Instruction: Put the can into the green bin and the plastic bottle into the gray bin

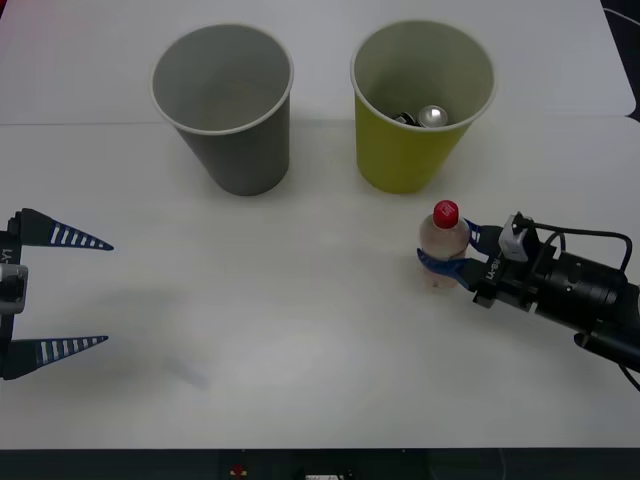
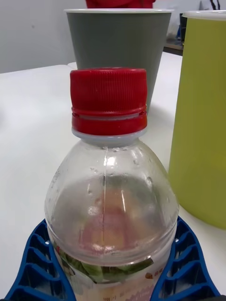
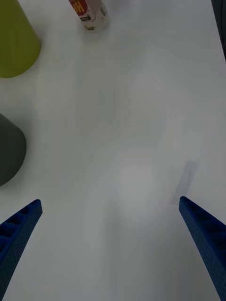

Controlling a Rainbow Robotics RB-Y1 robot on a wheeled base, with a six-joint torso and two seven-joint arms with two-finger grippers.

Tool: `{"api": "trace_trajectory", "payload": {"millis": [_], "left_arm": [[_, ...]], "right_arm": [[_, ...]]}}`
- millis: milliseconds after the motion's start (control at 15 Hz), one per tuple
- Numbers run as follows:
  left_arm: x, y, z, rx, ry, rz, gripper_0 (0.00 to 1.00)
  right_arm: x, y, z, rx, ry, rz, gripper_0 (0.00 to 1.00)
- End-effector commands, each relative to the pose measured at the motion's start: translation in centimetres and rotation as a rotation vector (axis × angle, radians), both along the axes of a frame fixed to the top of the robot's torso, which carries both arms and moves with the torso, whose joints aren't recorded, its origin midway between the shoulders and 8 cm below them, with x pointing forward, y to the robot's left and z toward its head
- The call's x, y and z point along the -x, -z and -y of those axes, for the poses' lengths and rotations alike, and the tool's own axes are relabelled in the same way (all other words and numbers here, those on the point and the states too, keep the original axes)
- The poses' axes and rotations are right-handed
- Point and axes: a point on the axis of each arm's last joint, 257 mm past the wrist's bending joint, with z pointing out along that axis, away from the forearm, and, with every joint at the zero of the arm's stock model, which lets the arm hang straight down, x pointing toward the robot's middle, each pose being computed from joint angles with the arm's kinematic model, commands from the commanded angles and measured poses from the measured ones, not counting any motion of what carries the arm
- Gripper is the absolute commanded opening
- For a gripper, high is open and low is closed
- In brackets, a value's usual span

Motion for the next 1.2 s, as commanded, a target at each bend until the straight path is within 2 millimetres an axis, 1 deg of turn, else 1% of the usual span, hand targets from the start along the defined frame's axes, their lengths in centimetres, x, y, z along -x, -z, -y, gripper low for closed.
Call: {"api": "trace_trajectory", "payload": {"millis": [67,333,800,1000,1200], "left_arm": [[0.0,0.0,0.0,0.0,0.0,0.0,1.0],[0.0,0.0,0.0,0.0,0.0,0.0,1.0],[0.0,0.0,0.0,0.0,0.0,0.0,1.0],[0.0,0.0,0.0,0.0,0.0,0.0,1.0],[0.0,0.0,0.0,0.0,0.0,0.0,1.0]], "right_arm": [[2.2,-1.5,1.5,0.066,0.02,-0.031,0.0],[4.9,-3.5,1.5,0.127,0.059,-0.096,0.0],[8.0,-7.1,1.9,0.26,0.082,-0.175,0.0],[9.5,-8.7,1.3,0.292,0.106,-0.206,0.0],[10.9,-10.8,0.0,0.315,0.135,-0.222,0.0]]}}
